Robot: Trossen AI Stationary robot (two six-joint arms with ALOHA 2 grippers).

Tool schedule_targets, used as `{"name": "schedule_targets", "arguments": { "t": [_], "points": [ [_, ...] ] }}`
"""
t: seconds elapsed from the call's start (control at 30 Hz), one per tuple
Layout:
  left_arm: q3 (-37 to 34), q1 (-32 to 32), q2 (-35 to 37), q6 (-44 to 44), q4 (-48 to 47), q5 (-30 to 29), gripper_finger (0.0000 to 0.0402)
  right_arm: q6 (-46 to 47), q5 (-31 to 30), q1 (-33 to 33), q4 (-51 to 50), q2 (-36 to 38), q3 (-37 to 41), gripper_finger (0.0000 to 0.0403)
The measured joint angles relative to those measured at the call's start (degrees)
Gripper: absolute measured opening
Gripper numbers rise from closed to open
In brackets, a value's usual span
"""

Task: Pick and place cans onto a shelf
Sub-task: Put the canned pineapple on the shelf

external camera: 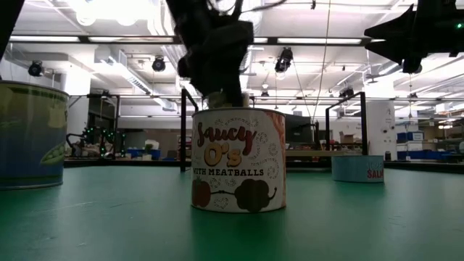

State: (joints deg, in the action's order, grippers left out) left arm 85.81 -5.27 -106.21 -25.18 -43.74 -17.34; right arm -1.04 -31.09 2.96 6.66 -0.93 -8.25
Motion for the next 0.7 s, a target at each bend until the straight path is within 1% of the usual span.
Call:
{"name": "schedule_targets", "arguments": {
  "t": [0.13, 0.27, 0.4, 0.5, 0.6, 0.7],
  "points": [
    [7.3, 1.9, 0.0, -0.9, -2.8, -5.7, 0.0319, 0.3, 0.0, 0.0, 0.0, 0.0, 0.0, 0.0228],
    [14.9, 6.6, -0.5, -1.7, -6.7, -9.5, 0.0316, 0.5, 0.0, 0.0, 0.0, 0.0, 0.0, 0.0228],
    [20.7, 12.9, -2.7, -2.5, -10.5, -10.2, 0.0316, 0.8, 0.0, 0.0, 0.0, 0.0, 0.0, 0.0228],
    [24.9, 17.6, -5.7, -3.0, -13.9, -9.7, 0.0316, 1.1, 0.0, 0.0, 0.0, 0.0, 0.0, 0.0228],
    [29.9, 21.0, -10.0, -3.3, -18.3, -8.9, 0.0316, 1.0, 0.0, 0.0, 0.0, 0.0, 0.0, 0.0228],
    [35.2, 23.2, -14.8, -3.2, -23.1, -8.7, 0.0316, 1.0, 0.0, 0.0, 0.0, 0.0, 0.0, 0.0228]
  ]
}}
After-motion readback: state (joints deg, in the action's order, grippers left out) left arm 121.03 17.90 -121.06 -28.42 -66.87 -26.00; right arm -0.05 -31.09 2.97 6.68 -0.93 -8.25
